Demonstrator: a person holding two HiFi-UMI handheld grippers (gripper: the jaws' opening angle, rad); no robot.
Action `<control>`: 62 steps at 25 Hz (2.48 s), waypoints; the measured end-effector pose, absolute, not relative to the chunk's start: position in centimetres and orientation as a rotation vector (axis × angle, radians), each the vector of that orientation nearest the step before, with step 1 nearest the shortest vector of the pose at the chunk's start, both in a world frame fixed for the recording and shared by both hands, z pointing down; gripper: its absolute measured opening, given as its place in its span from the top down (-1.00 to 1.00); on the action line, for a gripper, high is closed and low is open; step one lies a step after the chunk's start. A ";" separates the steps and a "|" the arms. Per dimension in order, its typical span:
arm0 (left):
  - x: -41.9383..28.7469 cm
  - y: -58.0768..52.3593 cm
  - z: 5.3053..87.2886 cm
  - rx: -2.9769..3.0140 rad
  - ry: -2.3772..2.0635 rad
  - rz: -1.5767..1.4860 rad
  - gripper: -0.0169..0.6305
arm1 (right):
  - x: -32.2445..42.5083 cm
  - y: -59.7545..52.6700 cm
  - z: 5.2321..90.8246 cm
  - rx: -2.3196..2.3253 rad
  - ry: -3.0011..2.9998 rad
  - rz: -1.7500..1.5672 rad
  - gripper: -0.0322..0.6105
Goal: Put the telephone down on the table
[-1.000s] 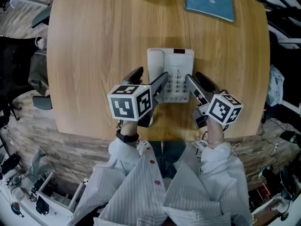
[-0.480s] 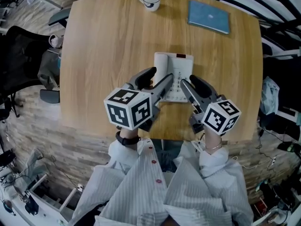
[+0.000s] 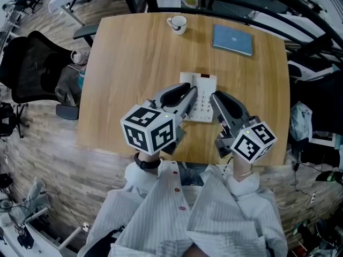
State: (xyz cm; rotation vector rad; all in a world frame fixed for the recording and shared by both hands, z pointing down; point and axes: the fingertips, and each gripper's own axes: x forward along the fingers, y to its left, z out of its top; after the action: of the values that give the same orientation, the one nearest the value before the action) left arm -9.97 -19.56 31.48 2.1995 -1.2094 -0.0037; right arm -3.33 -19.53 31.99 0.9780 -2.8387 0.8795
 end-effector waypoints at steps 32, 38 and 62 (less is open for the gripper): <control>-7.8 -12.5 25.2 2.480 -1.298 -0.037 0.92 | -4.3 -13.0 26.4 0.897 -2.951 0.693 0.78; -7.3 -12.2 25.4 2.474 -1.298 -0.035 0.92 | -3.8 -12.8 26.3 0.912 -2.956 0.709 0.78; -7.2 -11.7 25.7 2.471 -1.301 -0.012 0.92 | -4.0 -12.0 27.2 0.893 -2.940 0.767 0.79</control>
State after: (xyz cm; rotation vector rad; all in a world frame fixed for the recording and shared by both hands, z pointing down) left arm -7.25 -11.67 25.70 2.4708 -1.3012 -0.0118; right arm -4.04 -11.99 27.22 0.8927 -2.9396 0.7674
